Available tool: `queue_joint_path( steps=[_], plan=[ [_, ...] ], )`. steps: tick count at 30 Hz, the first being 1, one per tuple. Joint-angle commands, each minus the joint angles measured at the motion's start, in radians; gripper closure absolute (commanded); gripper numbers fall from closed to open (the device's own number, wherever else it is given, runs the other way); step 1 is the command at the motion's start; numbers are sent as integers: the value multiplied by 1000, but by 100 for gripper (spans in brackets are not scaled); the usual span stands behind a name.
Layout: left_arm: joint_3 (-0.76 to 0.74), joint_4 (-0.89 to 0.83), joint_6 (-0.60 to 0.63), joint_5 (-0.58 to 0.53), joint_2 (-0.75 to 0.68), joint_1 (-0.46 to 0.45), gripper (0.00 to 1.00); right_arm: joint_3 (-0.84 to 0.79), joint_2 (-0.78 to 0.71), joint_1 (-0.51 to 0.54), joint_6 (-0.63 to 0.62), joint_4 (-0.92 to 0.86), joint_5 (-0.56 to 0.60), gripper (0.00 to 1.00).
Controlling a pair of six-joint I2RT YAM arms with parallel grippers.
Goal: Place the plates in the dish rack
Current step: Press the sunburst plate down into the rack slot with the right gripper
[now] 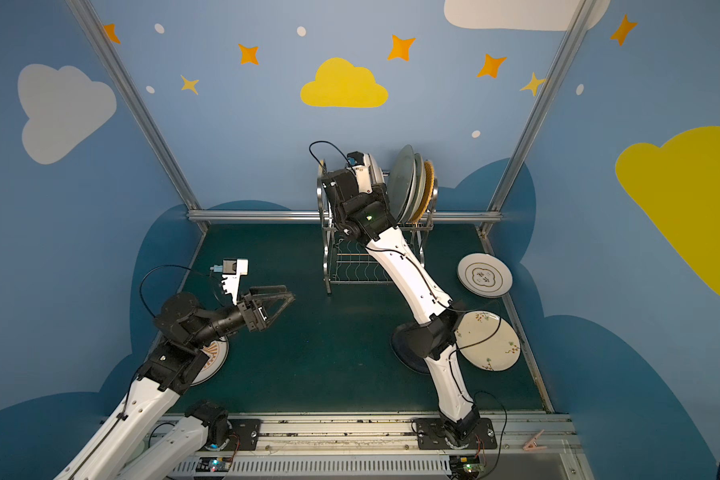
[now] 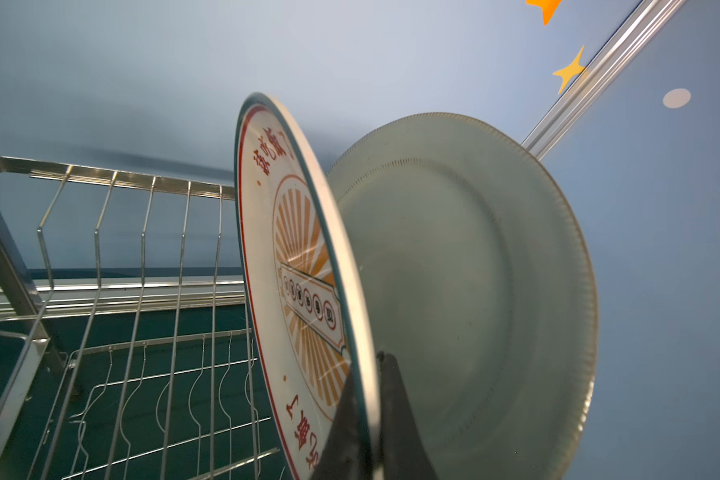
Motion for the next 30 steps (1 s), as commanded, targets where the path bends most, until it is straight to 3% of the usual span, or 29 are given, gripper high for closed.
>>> queue_joint_path(
  steps=[1,10,22,30],
  plan=[
    [2,27,-2,1,-3,5,0,-38,-33,-3,85,-81,-84,100],
    [1,29,-4,2,-4,6,0,-51,-53,-51,188,-179,-155,100],
    [1,29,-4,3,-2,5,0,-121,-103,-73,315,-223,-117,100],
    [0,32,-5,4,-3,6,0,-149,-114,-83,290,-194,-145,100]
  ],
)
